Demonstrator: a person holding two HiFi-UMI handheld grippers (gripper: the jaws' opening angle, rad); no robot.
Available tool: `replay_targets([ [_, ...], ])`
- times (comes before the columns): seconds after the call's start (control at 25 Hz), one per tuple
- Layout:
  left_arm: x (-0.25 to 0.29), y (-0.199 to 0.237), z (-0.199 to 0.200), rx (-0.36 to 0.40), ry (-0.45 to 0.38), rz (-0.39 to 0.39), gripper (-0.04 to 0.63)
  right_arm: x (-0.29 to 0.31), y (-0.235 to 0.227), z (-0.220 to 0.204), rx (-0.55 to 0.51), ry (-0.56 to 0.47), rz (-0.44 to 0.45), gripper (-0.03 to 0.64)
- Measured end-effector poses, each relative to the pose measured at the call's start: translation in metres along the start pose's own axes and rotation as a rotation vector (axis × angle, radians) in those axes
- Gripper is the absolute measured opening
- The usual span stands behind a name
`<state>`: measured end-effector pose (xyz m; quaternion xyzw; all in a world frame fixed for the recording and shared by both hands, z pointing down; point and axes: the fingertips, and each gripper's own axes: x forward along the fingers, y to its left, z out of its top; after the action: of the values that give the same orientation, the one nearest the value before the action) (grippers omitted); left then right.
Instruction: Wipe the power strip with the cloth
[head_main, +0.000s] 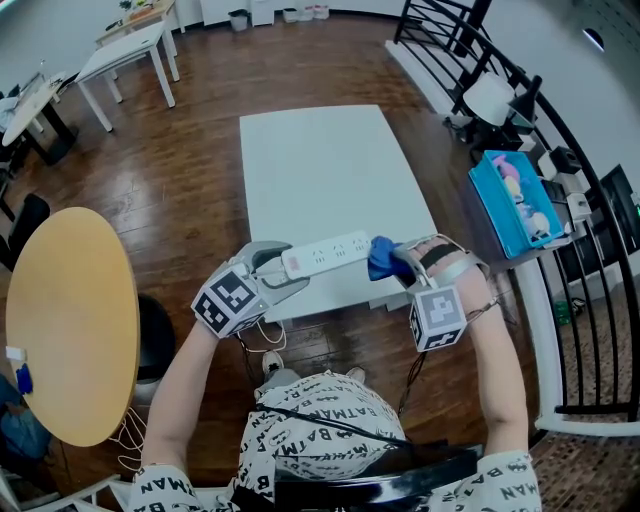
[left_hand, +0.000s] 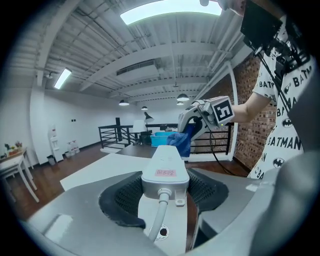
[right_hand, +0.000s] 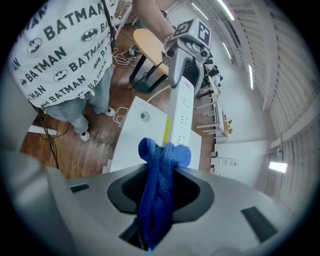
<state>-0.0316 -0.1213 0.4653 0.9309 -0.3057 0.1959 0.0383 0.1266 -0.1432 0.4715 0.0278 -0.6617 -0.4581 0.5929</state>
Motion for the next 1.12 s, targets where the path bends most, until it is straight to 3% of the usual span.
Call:
replay_targets([
  [0.16, -0.002, 0.011, 0.002, -0.051, -0.035, 0.012, 0.278, -0.011, 0.008, 0.022, 0.005, -0.091, 0.03, 0.126],
  [0.44, -0.006, -0.016, 0.008, -0.003, -0.032, -0.048, 0.278, 0.0, -0.031, -0.039, 0.097, 0.052, -0.045, 0.126],
  [0.6, -0.004, -0.028, 0.016, 0.018, -0.05, -0.081, 0.278, 0.007, -0.054, -0.048, 0.16, 0.036, -0.102, 0.126],
  [0.92, 0.0, -0.002, -0.009, -0.055, -0.022, -0.004, 0.278, 0.009, -0.014, -0.004, 0.122, -0.051, -0.006, 0.126],
  [1.12, 0.013, 0.008, -0.037, -0.13, -0.025, 0.0, 0.278, 0.011, 0.004, -0.017, 0.26, -0.072, -0.006, 0.126],
])
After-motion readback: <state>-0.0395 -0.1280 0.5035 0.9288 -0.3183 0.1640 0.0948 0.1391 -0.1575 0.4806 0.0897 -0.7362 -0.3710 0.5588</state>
